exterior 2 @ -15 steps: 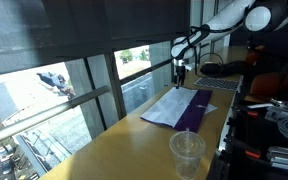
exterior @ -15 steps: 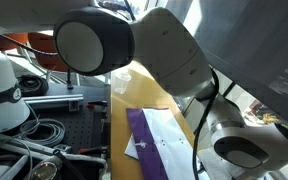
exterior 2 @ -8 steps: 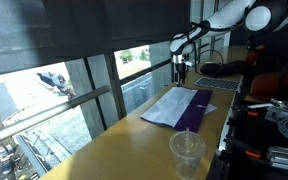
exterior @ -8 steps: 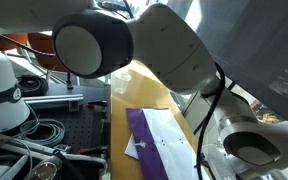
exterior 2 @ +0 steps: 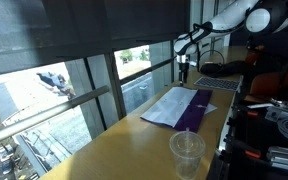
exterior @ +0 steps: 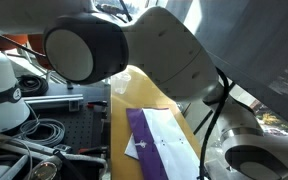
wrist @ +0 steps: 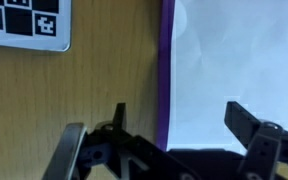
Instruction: Close the purple file holder
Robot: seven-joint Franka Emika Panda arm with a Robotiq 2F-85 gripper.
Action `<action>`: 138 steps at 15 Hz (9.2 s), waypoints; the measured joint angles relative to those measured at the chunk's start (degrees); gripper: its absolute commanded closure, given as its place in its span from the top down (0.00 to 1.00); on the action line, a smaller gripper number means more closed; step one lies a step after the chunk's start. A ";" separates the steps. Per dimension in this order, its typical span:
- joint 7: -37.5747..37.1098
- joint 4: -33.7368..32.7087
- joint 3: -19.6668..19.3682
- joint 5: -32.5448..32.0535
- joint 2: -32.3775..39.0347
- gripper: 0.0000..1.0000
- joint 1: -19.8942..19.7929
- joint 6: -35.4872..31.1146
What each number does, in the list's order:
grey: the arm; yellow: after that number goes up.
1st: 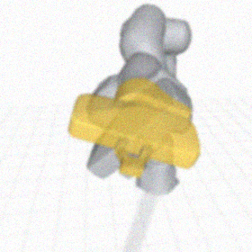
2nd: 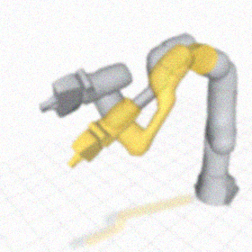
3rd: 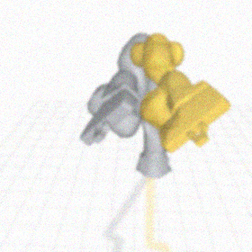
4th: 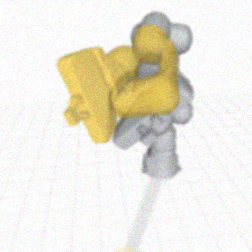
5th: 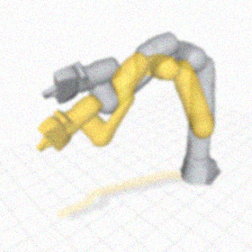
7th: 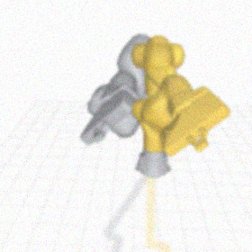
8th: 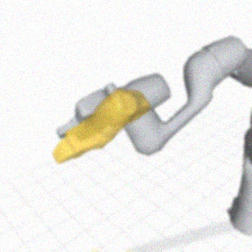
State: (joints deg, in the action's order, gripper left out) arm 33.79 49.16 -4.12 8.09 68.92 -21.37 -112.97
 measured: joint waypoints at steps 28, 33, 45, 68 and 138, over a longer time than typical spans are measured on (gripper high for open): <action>5.43 -0.69 4.50 1.44 1.78 1.00 -1.36 -2.68; 5.49 -0.67 4.50 1.44 2.12 1.00 -1.45 -2.89; 5.44 -1.70 4.52 1.47 2.59 0.13 -1.46 -2.91; 4.99 7.68 -3.17 -10.24 -17.85 0.00 5.07 1.32; -12.65 86.02 -2.74 -17.26 -79.03 1.00 16.78 -25.79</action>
State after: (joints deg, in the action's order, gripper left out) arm 21.14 135.18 -6.86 -9.17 -10.11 -4.59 -138.75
